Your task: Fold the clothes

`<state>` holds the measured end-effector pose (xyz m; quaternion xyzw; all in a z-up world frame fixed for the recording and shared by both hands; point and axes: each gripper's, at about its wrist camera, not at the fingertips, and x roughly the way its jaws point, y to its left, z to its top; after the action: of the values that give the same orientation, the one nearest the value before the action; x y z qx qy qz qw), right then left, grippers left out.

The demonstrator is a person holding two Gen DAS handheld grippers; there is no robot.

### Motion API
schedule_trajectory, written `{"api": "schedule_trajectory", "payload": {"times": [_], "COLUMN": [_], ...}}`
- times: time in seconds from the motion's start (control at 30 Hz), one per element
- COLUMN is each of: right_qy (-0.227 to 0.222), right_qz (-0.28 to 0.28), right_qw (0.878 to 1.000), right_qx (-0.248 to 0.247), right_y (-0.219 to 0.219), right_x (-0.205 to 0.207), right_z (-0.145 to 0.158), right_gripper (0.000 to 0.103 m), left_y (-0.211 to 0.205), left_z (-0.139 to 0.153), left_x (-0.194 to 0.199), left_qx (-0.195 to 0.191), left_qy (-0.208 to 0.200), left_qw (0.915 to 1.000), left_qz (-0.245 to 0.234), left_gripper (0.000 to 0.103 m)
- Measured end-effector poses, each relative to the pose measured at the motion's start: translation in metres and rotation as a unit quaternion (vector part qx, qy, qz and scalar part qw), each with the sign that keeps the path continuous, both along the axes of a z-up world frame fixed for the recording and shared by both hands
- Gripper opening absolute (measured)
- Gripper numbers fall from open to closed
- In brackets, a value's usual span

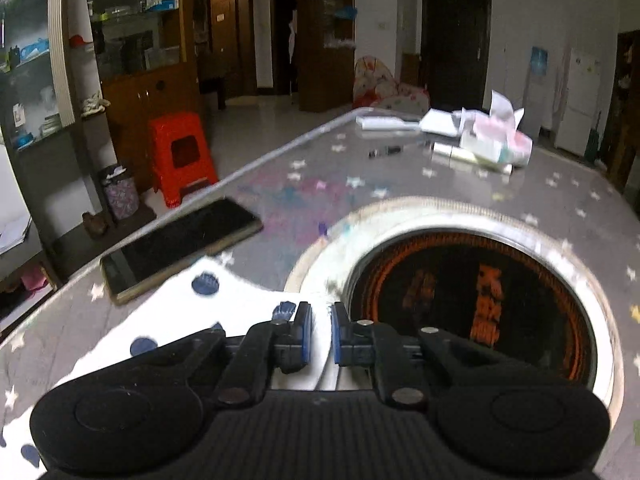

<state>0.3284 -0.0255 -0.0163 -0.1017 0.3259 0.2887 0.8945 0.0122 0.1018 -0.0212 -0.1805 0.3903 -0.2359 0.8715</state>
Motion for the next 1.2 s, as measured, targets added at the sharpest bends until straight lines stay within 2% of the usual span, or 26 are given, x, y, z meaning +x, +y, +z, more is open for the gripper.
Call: {"api": "schedule_trajectory", "payload": {"times": [0.13, 0.23, 0.5, 0.6, 0.7, 0.83, 0.93, 1.2], "right_qy": [0.003, 0.001, 0.001, 0.019, 0.030, 0.016, 0.013, 0.020], "right_qz": [0.000, -0.003, 0.034, 0.051, 0.040, 0.041, 0.071, 0.087], "right_qw": [1.000, 1.000, 0.999, 0.999, 0.999, 0.999, 0.997, 0.996], "right_qx": [-0.015, -0.018, 0.020, 0.003, -0.019, -0.013, 0.010, 0.002], "right_y": [0.007, 0.003, -0.004, 0.007, 0.013, 0.018, 0.029, 0.070], "right_x": [0.009, 0.009, -0.006, -0.009, -0.004, -0.008, -0.014, -0.011], "right_z": [-0.005, -0.007, 0.016, 0.005, -0.009, -0.004, 0.005, -0.010], "right_gripper": [0.011, 0.018, 0.021, 0.021, 0.021, 0.020, 0.021, 0.021], "left_y": [0.000, 0.000, 0.001, 0.001, 0.001, 0.002, 0.002, 0.002], "left_z": [0.000, 0.000, 0.000, -0.001, -0.001, -0.001, -0.002, -0.002], "left_x": [-0.001, -0.001, -0.001, -0.001, -0.001, -0.001, -0.001, -0.002], "left_qx": [-0.001, -0.002, -0.005, -0.005, -0.007, -0.008, -0.010, -0.012], "left_qy": [0.000, 0.000, -0.001, -0.001, -0.001, 0.000, 0.001, 0.000], "left_qw": [1.0000, 1.0000, 1.0000, 1.0000, 1.0000, 0.9999, 0.9999, 0.9999], "left_qz": [0.001, 0.002, 0.004, 0.005, 0.005, 0.006, 0.006, 0.009], "left_gripper": [0.025, 0.025, 0.025, 0.025, 0.025, 0.025, 0.025, 0.025]}}
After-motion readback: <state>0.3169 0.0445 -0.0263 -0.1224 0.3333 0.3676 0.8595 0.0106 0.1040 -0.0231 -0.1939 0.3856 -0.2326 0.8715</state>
